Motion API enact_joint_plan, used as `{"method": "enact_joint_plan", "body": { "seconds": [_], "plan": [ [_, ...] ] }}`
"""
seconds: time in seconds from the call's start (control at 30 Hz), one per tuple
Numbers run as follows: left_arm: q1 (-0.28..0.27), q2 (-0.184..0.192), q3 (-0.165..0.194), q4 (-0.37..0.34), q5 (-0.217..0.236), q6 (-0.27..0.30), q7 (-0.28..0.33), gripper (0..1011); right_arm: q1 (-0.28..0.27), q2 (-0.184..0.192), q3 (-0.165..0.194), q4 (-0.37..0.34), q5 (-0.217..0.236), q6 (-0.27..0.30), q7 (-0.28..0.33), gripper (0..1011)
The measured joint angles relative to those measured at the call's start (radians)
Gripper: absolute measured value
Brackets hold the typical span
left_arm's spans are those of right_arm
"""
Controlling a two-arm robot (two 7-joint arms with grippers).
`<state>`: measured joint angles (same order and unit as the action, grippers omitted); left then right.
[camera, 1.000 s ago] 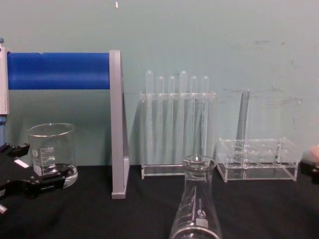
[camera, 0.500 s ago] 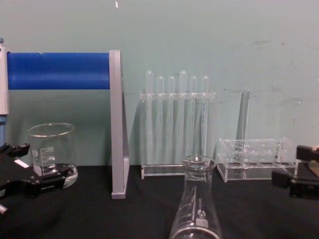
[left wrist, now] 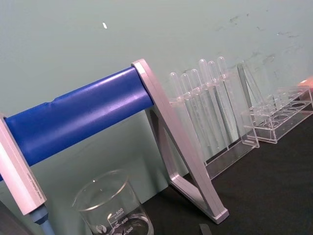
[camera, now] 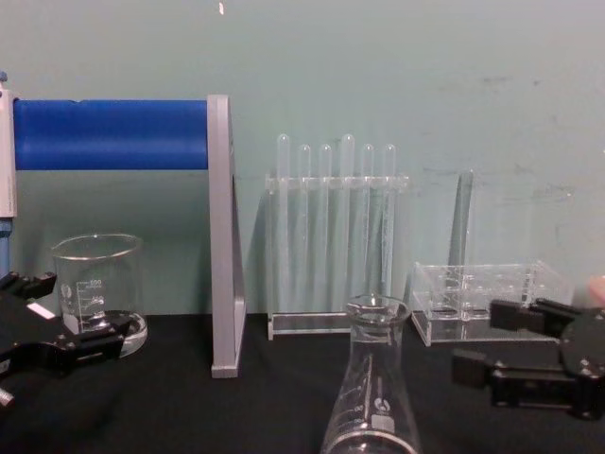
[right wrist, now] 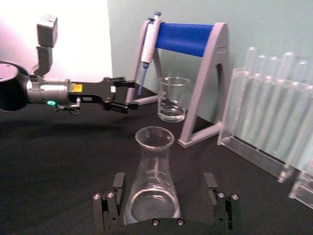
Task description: Grasp the erlenmeyer flask with one hand, shake it three times, then place it back.
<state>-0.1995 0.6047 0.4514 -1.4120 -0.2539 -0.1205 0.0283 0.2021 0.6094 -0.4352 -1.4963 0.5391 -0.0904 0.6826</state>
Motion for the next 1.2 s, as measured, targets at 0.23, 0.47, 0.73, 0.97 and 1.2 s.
{"method": "enact_joint_plan", "body": {
  "seconds": [0.23, 0.47, 0.73, 0.97, 1.2],
  "plan": [
    [0.000, 0.000, 0.000, 0.000, 0.000, 0.000, 0.000, 1001, 0.047, -0.030, -0.036, 0.042, -0.001, 0.010, 0.033, 1000],
    [0.000, 0.000, 0.000, 0.000, 0.000, 0.000, 0.000, 1001, 0.094, -0.061, -0.068, 0.091, -0.003, 0.012, 0.057, 1000],
    [0.000, 0.000, 0.000, 0.000, 0.000, 0.000, 0.000, 1001, 0.140, -0.095, -0.096, 0.142, -0.012, 0.009, 0.062, 1000],
    [0.000, 0.000, 0.000, 0.000, 0.000, 0.000, 0.000, 1001, 0.170, -0.118, -0.113, 0.179, -0.024, 0.006, 0.062, 1000],
    [0.000, 0.000, 0.000, 0.000, 0.000, 0.000, 0.000, 1001, 0.198, -0.140, -0.127, 0.218, -0.034, 0.004, 0.065, 1000]
  ]
}}
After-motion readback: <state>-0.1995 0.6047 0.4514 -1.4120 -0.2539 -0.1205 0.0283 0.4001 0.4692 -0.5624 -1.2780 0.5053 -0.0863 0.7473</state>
